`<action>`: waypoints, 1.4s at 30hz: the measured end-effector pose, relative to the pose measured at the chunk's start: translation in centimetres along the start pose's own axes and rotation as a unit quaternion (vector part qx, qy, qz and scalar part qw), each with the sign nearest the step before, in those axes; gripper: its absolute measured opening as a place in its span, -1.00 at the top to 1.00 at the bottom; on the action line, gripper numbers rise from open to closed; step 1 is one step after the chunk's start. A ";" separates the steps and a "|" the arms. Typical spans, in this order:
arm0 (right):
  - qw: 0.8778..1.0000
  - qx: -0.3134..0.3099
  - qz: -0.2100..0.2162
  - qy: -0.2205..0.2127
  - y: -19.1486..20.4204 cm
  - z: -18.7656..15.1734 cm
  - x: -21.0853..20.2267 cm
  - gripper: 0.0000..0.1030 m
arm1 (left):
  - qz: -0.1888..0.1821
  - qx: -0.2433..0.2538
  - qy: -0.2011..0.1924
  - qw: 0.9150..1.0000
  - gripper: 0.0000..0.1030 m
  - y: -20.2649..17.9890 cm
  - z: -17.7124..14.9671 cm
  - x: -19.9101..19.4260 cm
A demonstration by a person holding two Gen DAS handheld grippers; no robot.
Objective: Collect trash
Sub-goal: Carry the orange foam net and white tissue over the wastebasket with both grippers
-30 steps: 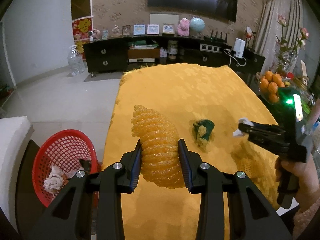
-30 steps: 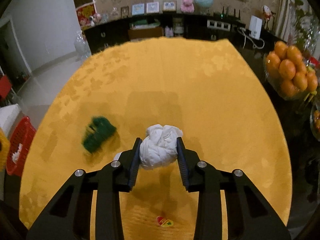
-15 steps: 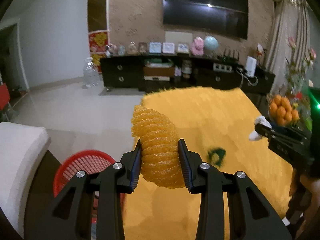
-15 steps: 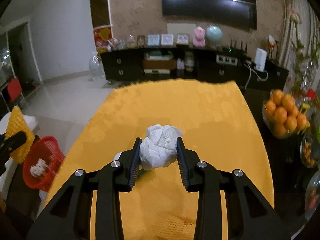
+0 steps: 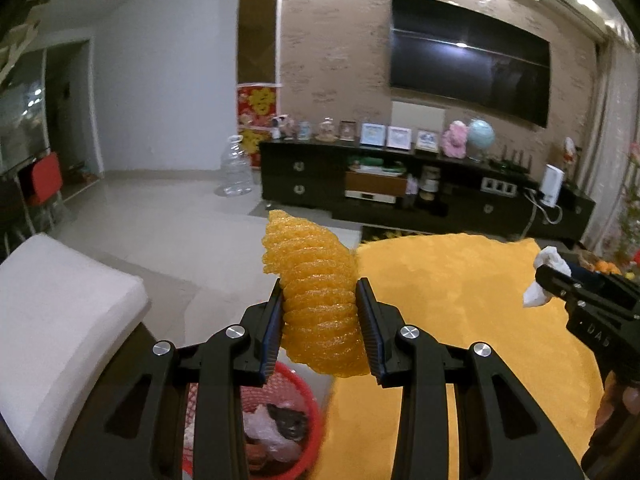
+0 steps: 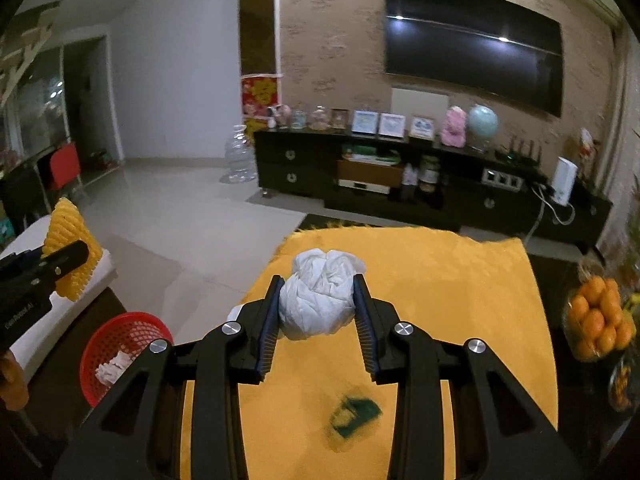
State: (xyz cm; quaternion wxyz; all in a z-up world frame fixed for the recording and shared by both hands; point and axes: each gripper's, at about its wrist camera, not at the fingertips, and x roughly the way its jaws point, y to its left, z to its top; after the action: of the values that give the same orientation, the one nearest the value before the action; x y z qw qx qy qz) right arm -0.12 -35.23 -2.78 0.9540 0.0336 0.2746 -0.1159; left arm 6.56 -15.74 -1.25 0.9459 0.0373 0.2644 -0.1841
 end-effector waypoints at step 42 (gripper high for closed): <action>0.971 -0.091 0.198 0.101 15.7 -4.0 8.9 0.34 | 0.100 -0.065 0.123 0.985 0.35 13.8 -5.7 4.6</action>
State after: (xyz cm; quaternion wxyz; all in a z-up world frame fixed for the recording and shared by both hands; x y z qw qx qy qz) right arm 8.92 -21.34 -10.91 0.9241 0.0115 0.3672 0.1047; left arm 12.54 -3.50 -8.89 0.9204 0.0238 0.3847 -0.0654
